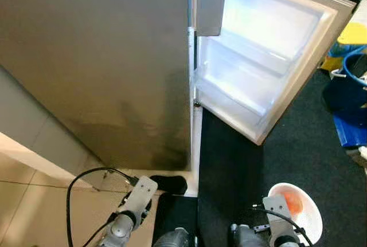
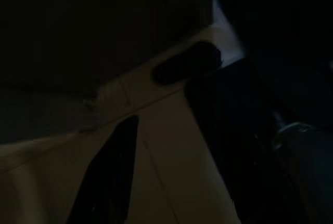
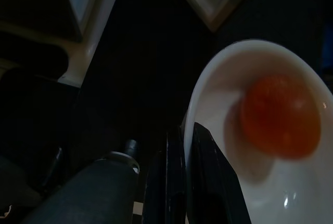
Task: Restocking fridge
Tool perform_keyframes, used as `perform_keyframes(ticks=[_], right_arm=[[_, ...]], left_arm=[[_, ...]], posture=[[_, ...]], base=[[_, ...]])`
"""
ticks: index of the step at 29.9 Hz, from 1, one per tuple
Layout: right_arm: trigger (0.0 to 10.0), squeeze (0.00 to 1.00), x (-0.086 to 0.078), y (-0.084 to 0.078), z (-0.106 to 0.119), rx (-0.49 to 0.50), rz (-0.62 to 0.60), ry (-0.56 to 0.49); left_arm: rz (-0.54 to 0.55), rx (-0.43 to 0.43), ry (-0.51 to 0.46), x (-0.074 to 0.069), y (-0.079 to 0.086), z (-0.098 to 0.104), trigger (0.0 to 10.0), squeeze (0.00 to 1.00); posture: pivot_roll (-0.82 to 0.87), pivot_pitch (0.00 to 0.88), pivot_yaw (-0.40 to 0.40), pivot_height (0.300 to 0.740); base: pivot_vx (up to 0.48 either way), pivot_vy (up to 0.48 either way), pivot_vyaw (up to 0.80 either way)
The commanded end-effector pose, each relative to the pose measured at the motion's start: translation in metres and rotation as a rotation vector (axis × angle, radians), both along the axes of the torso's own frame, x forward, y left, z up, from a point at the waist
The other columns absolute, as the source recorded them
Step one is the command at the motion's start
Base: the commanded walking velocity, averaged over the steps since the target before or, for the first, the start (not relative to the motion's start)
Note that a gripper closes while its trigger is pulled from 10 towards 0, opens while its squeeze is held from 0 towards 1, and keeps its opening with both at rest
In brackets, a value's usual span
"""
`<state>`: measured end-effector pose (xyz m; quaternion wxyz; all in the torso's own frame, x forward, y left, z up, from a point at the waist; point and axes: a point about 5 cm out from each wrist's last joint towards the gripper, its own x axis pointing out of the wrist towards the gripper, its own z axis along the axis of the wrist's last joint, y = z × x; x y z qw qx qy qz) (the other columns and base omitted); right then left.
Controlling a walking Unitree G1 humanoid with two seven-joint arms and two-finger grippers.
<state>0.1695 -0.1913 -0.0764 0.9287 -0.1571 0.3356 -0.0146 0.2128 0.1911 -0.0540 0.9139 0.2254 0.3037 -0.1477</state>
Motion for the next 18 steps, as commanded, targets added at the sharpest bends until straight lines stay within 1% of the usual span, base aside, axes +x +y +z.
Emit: perform_keyframes(ticks=[1,18], right_arm=[[10.0,0.00,-0.0087,-0.0039,-0.0032,-0.007,-0.016,0.017],[10.0,0.00,-0.0084,-0.0058,-0.0027,-0.012,-0.013,0.016]], left_arm=[[-0.012,-0.001,0.019,-0.0059,-0.0030,-0.0040,10.0,0.00],[-0.022,0.010,0.028,-0.0063,-0.0028,-0.0048,10.0,0.00]], posture=[[-0.07,0.176,0.014,0.723],[-0.07,0.170,0.011,0.723]], base=[[0.000,0.000,0.00],[0.000,0.000,0.00]])
